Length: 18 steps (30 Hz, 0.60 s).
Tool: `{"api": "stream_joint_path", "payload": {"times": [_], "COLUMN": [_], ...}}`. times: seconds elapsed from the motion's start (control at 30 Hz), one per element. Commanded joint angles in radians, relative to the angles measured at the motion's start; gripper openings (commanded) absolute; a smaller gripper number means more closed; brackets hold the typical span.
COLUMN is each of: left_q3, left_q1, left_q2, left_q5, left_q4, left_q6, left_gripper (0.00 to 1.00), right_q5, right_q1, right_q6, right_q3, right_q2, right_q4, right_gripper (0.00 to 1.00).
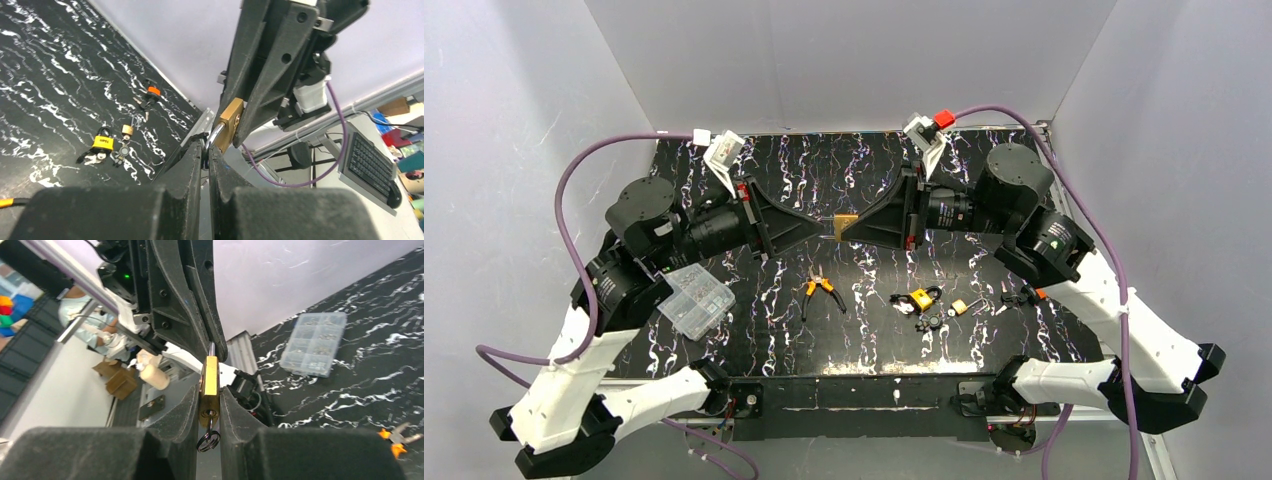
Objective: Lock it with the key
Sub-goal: Lock the lock.
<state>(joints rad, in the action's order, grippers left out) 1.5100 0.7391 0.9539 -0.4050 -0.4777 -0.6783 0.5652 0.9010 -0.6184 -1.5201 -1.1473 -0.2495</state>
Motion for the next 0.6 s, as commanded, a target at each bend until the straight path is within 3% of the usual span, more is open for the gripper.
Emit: {"api": "stream_joint_path", "payload": {"times": [0.0, 0.57], "left_q3": [0.018, 0.103], "left_q1": [0.042, 0.167], "left_q2": [0.092, 0.138], "left_q5": [0.064, 0.197], "left_q4": [-0.005, -0.025], "left_q6": [-0.006, 0.038], "left_gripper": [0.00, 0.00], "right_q5": [-0.080, -0.295], "right_q1": [0.078, 0.167], "right_q6": [0.103, 0.192], "right_q3": [-0.045, -0.173], "right_q2": [-0.036, -0.144], "right_q4": [-0.037, -0.205], "right_gripper": [0.01, 0.01]}}
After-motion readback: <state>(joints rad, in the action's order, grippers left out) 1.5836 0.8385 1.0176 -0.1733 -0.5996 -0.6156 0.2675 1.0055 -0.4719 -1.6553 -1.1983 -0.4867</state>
